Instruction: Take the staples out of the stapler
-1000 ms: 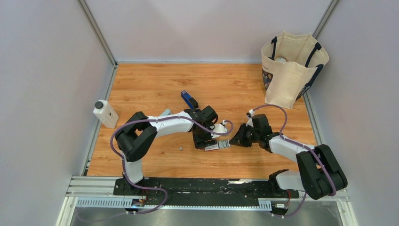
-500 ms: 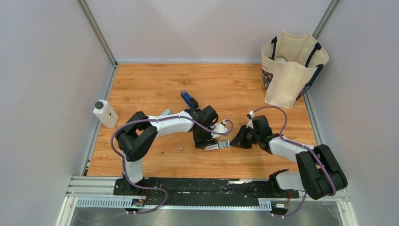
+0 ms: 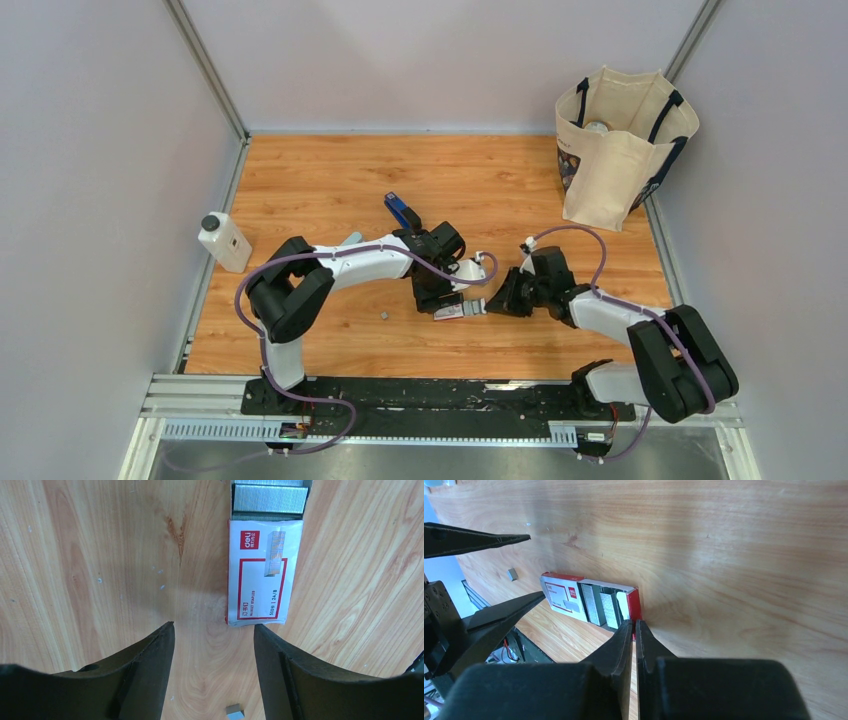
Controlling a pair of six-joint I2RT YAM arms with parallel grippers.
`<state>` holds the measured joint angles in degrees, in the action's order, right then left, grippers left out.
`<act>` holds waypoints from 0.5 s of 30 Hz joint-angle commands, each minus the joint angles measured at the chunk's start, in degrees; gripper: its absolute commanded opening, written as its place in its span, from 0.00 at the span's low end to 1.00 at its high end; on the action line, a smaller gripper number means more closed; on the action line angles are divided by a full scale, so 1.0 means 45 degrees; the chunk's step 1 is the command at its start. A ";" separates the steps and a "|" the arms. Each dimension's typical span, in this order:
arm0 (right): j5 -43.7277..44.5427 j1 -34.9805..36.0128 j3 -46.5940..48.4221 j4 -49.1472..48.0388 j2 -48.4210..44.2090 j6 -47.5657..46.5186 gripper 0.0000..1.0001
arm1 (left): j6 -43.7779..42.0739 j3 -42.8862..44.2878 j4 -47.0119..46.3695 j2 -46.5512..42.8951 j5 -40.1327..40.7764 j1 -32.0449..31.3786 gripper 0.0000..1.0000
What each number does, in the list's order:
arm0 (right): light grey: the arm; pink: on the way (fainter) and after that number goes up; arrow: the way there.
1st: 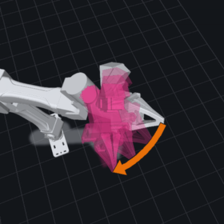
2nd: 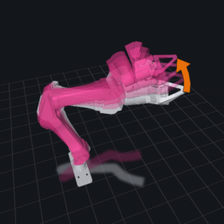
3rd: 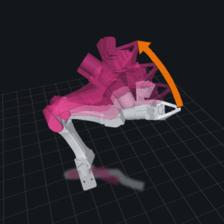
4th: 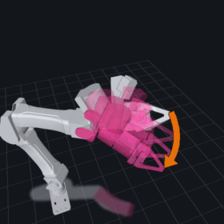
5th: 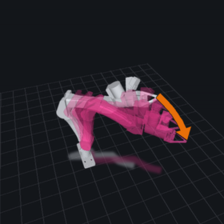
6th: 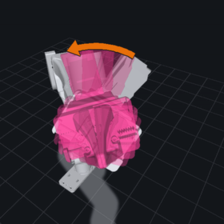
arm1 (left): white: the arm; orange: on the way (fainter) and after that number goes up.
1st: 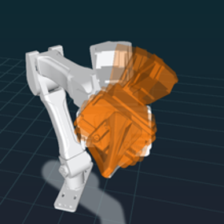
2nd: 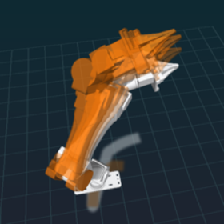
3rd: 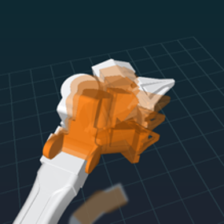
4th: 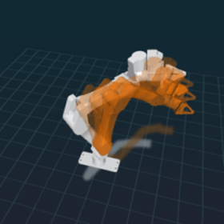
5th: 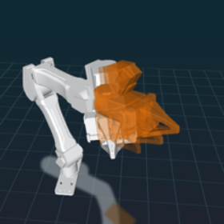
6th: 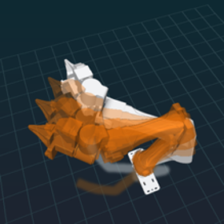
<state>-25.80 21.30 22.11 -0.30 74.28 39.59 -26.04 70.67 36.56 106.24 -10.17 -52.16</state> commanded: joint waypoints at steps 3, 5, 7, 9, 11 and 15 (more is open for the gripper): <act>0.0362 0.0501 0.0028 -0.0598 0.0173 0.0264 0.08 | -0.0053 0.0310 0.0021 -0.0014 -0.0063 -0.0127 0.68; 0.0421 0.0618 0.0028 -0.0598 0.0192 0.0303 0.07 | -0.0053 0.0291 0.0002 0.0005 -0.0063 -0.0127 0.68; 0.0499 0.0735 0.0048 -0.0618 0.0231 0.0361 0.07 | -0.0053 0.0271 0.0002 0.0005 -0.0083 -0.0127 0.68; 0.0577 0.0871 0.0067 -0.0618 0.0212 0.0420 0.07 | -0.0053 0.0271 -0.0018 0.0025 -0.0083 -0.0108 0.68; 0.0636 0.1027 0.0145 -0.0657 0.0251 0.0498 0.07 | -0.0053 0.0271 -0.0018 0.0025 -0.0083 -0.0127 0.68; 0.0733 0.1340 0.0282 -0.0735 0.0445 0.0635 0.07 | -0.0033 0.0271 0.0001 -0.0034 -0.0102 -0.0127 0.68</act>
<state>-23.86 25.87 22.13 -1.80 74.98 41.36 -26.06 70.67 36.67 106.26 -9.96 -52.16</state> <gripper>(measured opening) 0.072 0.676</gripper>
